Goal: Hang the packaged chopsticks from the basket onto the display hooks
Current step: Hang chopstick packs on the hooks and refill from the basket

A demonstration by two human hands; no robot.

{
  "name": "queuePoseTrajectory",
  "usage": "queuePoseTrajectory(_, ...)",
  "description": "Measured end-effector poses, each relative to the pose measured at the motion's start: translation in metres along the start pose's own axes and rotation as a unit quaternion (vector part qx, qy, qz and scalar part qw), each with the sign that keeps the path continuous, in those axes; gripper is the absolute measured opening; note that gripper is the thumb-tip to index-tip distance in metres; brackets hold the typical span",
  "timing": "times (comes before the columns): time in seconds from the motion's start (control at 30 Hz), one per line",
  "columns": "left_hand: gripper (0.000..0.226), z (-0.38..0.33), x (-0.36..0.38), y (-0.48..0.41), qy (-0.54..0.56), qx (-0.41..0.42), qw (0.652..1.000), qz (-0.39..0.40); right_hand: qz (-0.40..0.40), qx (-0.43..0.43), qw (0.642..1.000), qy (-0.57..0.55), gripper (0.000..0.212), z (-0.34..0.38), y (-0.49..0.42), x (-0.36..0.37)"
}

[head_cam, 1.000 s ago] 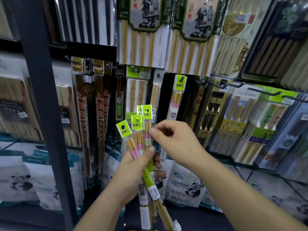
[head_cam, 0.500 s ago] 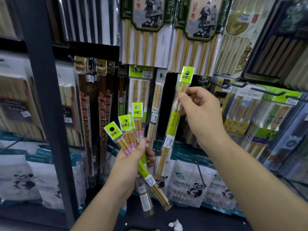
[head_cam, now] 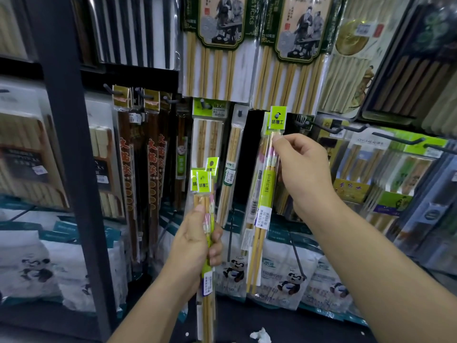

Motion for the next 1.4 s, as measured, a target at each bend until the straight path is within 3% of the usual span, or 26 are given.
queuePoseTrajectory(0.07,0.021,0.000,0.001,0.001,0.004,-0.010,1.000,0.006,0.001,-0.002,1.000,-0.003,0.026,0.000,-0.001,0.000)
queuePoseTrajectory(0.13,0.009,0.000,0.003,0.004,-0.009,-0.012,1.000,0.014,0.003,0.003,1.000,-0.001,0.025,-0.001,-0.001,0.001)
queuePoseTrajectory(0.6,0.037,-0.009,0.012,0.009,-0.062,0.051,0.996,0.049,0.003,0.025,0.999,0.040,0.031,-0.016,-0.004,-0.004)
queuePoseTrajectory(0.87,0.029,-0.013,0.008,0.010,-0.077,0.082,0.993,0.046,-0.032,-0.025,0.994,0.097,0.036,-0.008,0.010,-0.012)
queuePoseTrajectory(0.93,0.025,-0.013,0.008,0.011,-0.079,0.092,0.992,0.046,0.013,-0.029,0.996,0.089,0.037,-0.007,0.017,-0.006)
queuePoseTrajectory(1.0,0.022,-0.014,0.009,0.010,-0.082,0.102,0.990,0.048,0.108,-0.003,0.989,0.101,0.034,-0.013,0.030,0.011)
queuePoseTrajectory(1.1,0.034,-0.016,0.011,0.010,-0.080,0.108,0.990,0.052,0.225,0.064,0.966,0.115,0.028,-0.032,0.052,0.034)
queuePoseTrajectory(1.4,0.028,-0.019,0.011,0.014,-0.110,0.130,0.984,0.046,0.218,0.109,0.969,0.051,0.027,-0.051,0.061,0.036)
Point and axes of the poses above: each hand's wrist, its own y-axis away from the middle knuckle, its own x-axis out of the palm, z = x × y, the point moved 7 cm from there along -y, towards the middle knuckle, and after that the axes turned 15 degrees about -y, right-handed, at the moved point
